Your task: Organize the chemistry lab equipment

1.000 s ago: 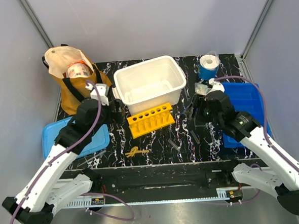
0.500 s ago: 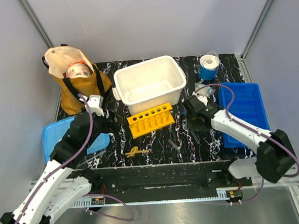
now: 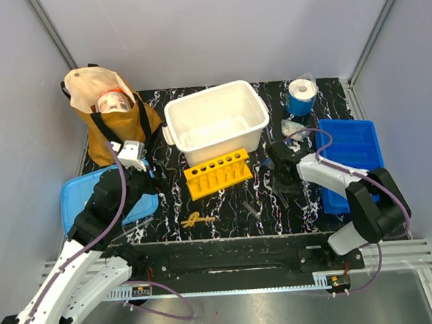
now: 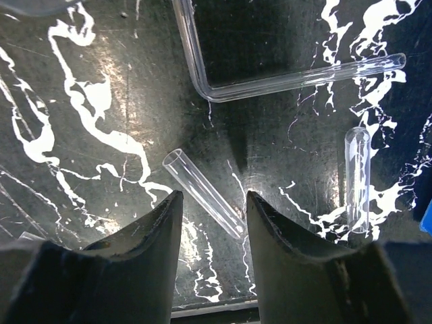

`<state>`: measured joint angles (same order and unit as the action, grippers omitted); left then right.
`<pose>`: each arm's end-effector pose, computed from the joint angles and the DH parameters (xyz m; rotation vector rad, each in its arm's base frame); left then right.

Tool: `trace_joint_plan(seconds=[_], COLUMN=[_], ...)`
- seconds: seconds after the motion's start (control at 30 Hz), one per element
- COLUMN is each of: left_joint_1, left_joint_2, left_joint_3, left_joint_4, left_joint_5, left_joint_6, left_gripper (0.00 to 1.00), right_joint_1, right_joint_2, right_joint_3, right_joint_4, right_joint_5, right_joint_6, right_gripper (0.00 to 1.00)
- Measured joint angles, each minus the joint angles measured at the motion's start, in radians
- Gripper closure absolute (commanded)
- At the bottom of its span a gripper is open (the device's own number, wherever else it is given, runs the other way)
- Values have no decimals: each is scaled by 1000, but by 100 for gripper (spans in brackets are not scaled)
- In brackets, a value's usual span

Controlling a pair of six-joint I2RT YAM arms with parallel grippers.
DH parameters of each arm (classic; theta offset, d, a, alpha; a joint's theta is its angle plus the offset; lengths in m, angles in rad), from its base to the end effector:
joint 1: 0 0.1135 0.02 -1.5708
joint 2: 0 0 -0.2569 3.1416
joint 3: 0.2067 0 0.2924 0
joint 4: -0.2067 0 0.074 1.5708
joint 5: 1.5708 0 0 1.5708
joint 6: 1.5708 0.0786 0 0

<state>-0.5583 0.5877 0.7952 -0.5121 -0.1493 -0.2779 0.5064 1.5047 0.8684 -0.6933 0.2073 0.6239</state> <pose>0.1916 -0.1059 0.3281 0.1616 1.8881 -0.4345 0.2745 0.1337 0.1015 0.2016 2.8202 -0.0649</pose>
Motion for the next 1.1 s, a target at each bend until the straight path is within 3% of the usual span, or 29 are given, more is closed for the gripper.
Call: trace_joint_plan(seconds=[0.43,0.87,1.1], left_joint_1=[0,0,0], left_joint_2=[-9,29,150], left_joint_3=[-4,-4,1], left_joint_4=[14,14,-2], left_joint_5=[31,88,171], left_joint_6=[-3,-11,-8], left_gripper=[16,19,22], right_joint_1=[-10,-10,-11], right_joint_2=[62,66,27], right_joint_3=[-8,-5,-12], right_joint_4=[50,58,106], right_joint_5=[-43,-52,-143], right_joint_6=[-23,-16,75], right_gripper=[72,78,82])
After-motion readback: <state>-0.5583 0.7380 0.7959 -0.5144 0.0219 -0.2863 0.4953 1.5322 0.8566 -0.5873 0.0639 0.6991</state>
